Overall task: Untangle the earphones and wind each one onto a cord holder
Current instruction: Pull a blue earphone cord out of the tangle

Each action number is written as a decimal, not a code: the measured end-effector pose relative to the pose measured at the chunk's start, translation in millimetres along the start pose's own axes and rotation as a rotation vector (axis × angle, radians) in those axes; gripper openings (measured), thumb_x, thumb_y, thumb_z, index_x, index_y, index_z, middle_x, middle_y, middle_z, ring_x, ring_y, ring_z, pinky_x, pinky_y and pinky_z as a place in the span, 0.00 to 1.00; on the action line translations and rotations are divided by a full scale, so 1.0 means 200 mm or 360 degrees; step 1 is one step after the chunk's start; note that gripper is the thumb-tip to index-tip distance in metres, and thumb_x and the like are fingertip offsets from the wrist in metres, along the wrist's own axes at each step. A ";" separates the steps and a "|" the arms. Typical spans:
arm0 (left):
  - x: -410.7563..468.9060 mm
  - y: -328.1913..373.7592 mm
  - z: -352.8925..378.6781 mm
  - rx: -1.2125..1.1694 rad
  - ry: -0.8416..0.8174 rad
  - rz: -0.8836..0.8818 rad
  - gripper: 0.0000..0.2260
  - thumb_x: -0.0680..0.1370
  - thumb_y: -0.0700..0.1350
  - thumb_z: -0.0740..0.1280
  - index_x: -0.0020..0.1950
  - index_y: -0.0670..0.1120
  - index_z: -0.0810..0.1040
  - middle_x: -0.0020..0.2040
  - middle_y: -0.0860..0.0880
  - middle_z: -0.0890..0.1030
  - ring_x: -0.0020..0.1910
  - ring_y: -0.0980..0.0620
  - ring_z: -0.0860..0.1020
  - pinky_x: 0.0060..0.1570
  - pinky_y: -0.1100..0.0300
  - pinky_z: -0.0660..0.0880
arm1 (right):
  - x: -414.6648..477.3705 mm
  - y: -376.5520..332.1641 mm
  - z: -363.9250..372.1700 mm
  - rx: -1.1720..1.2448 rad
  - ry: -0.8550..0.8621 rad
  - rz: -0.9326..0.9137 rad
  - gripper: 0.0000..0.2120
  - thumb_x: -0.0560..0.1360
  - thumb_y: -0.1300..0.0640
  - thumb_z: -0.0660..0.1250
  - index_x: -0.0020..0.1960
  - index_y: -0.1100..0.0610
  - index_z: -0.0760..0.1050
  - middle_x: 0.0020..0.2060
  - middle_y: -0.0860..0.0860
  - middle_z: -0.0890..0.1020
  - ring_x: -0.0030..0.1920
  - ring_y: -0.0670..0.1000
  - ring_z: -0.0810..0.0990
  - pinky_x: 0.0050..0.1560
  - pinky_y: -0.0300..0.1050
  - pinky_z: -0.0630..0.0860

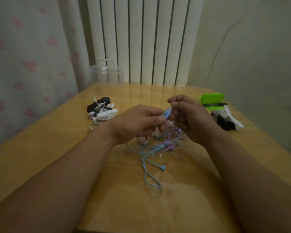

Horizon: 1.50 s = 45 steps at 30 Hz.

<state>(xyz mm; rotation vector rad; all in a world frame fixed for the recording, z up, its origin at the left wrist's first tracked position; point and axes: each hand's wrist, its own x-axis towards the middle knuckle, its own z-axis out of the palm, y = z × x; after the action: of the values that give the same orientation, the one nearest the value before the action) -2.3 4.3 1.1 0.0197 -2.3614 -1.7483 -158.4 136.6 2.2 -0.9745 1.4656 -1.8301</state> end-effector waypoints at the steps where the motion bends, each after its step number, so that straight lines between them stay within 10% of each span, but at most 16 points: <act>1: 0.00 0.00 -0.01 -0.0132 -0.0006 -0.0002 0.13 0.86 0.42 0.61 0.67 0.38 0.79 0.44 0.46 0.80 0.24 0.56 0.64 0.29 0.61 0.62 | 0.00 0.00 0.01 0.0034 -0.0029 0.0021 0.05 0.84 0.64 0.61 0.54 0.59 0.75 0.28 0.51 0.73 0.24 0.46 0.62 0.23 0.37 0.57; 8: 0.03 -0.01 0.01 -0.0609 0.0243 0.0131 0.17 0.87 0.44 0.59 0.75 0.50 0.75 0.41 0.53 0.81 0.23 0.58 0.62 0.36 0.59 0.71 | 0.01 0.04 0.08 -0.0242 -0.0070 -0.0100 0.10 0.86 0.54 0.62 0.55 0.59 0.78 0.30 0.49 0.73 0.27 0.46 0.63 0.27 0.40 0.61; 14: 0.05 -0.04 -0.03 -0.0065 0.0792 0.0237 0.18 0.87 0.46 0.62 0.77 0.54 0.74 0.38 0.51 0.79 0.26 0.58 0.70 0.37 0.58 0.77 | -0.03 0.07 0.17 -0.0751 -0.0123 -0.0092 0.12 0.87 0.54 0.60 0.58 0.48 0.82 0.31 0.48 0.77 0.28 0.44 0.69 0.29 0.40 0.67; 18: 0.05 -0.06 -0.05 0.0376 0.0959 0.0245 0.18 0.86 0.47 0.64 0.76 0.55 0.75 0.52 0.61 0.86 0.50 0.59 0.84 0.38 0.61 0.78 | -0.06 0.05 0.15 -0.0991 -0.0217 -0.0067 0.12 0.86 0.54 0.62 0.56 0.52 0.84 0.30 0.48 0.78 0.27 0.43 0.71 0.32 0.41 0.68; 23: 0.03 -0.08 -0.05 0.1008 0.0771 0.0282 0.19 0.85 0.49 0.65 0.76 0.61 0.73 0.49 0.60 0.85 0.47 0.66 0.80 0.48 0.60 0.77 | -0.07 0.01 0.13 -0.1298 0.0130 -0.0403 0.06 0.81 0.53 0.69 0.48 0.51 0.83 0.35 0.48 0.83 0.36 0.47 0.80 0.38 0.47 0.74; 30: 0.02 -0.05 -0.08 0.1177 0.0407 0.0113 0.13 0.85 0.52 0.65 0.69 0.59 0.80 0.43 0.55 0.83 0.47 0.55 0.82 0.53 0.46 0.78 | -0.07 -0.04 0.06 -0.0621 0.0137 -0.0344 0.09 0.77 0.71 0.64 0.52 0.60 0.78 0.36 0.54 0.81 0.29 0.40 0.75 0.30 0.34 0.70; 35: -0.02 0.01 -0.09 0.0582 0.0045 0.0065 0.10 0.86 0.47 0.63 0.57 0.47 0.84 0.39 0.49 0.80 0.34 0.50 0.74 0.36 0.55 0.76 | -0.07 -0.04 0.03 -0.0465 0.0019 -0.0323 0.07 0.79 0.68 0.64 0.54 0.59 0.77 0.38 0.57 0.83 0.32 0.51 0.72 0.32 0.45 0.70; 40: -0.05 0.03 -0.11 -0.0398 -0.0198 0.0082 0.16 0.84 0.47 0.62 0.70 0.47 0.81 0.40 0.48 0.76 0.25 0.56 0.59 0.32 0.58 0.65 | -0.05 -0.05 -0.01 -0.0360 -0.0026 -0.0310 0.06 0.82 0.56 0.68 0.56 0.58 0.81 0.38 0.51 0.80 0.35 0.48 0.75 0.36 0.45 0.73; 45: 0.00 0.01 -0.08 -0.0734 0.0168 0.0158 0.18 0.85 0.47 0.60 0.74 0.49 0.77 0.47 0.48 0.80 0.23 0.58 0.60 0.30 0.64 0.70 | -0.06 0.01 0.06 -0.0777 -0.0103 -0.0290 0.08 0.85 0.55 0.64 0.57 0.54 0.83 0.38 0.49 0.80 0.35 0.45 0.75 0.38 0.45 0.75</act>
<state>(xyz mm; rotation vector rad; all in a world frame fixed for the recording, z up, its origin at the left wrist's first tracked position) 0.8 -9.3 8.0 -0.0717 -1.8067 -2.1353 -140.8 139.1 0.1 -1.4262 1.8806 -1.5671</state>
